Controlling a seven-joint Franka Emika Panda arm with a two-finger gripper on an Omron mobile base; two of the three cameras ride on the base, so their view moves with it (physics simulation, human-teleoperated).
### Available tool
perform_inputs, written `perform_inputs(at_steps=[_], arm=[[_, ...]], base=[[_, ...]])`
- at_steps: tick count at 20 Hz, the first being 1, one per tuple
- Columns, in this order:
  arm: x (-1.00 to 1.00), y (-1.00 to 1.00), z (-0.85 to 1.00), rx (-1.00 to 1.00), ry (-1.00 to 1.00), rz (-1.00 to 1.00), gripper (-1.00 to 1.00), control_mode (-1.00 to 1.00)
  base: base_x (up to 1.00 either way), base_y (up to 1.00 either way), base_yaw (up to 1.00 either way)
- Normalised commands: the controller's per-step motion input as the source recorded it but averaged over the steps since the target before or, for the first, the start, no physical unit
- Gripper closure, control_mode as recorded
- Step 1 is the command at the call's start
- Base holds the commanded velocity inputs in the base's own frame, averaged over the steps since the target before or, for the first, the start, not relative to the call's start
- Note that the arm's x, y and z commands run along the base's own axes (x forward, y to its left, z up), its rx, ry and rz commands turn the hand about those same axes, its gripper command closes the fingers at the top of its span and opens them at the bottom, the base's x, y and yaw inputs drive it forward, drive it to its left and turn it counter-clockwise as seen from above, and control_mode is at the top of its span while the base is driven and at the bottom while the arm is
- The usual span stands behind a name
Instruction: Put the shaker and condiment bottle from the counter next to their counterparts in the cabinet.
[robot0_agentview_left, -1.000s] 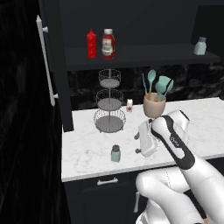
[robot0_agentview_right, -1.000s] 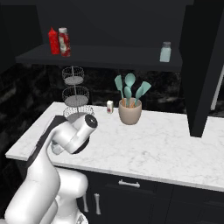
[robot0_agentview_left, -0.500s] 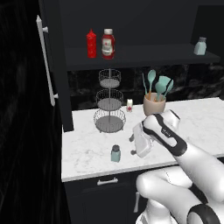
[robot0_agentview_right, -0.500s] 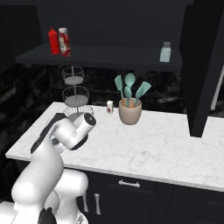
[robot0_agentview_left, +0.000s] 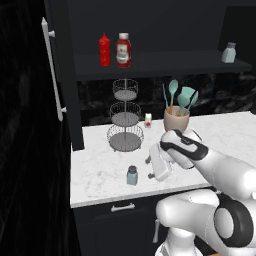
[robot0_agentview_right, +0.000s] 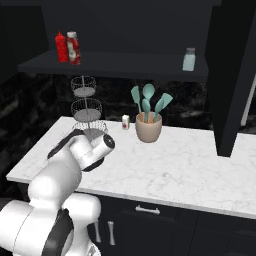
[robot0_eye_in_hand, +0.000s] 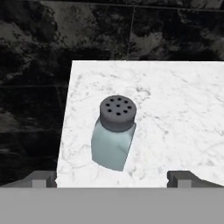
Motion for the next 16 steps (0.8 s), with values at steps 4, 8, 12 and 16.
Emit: perform_inputs(at_steps=[4, 8, 12, 16], arm=[[0.00, 0.03, -0.48, 0.16, 0.00, 0.00, -1.00, -1.00], [0.00, 0.05, -0.31, 0.19, 0.03, 0.00, -1.00, -1.00], [0.00, 0.19, -0.28, 0.18, 0.01, 0.00, -1.00, -1.00], [0.00, 0.27, -0.06, 0.17, 0.00, 0.00, -1.00, -1.00]], base=[[0.00, 0.00, 0.00], [0.00, 0.00, 0.00], [0.00, 0.00, 0.00], [0.00, 0.00, 0.00]])
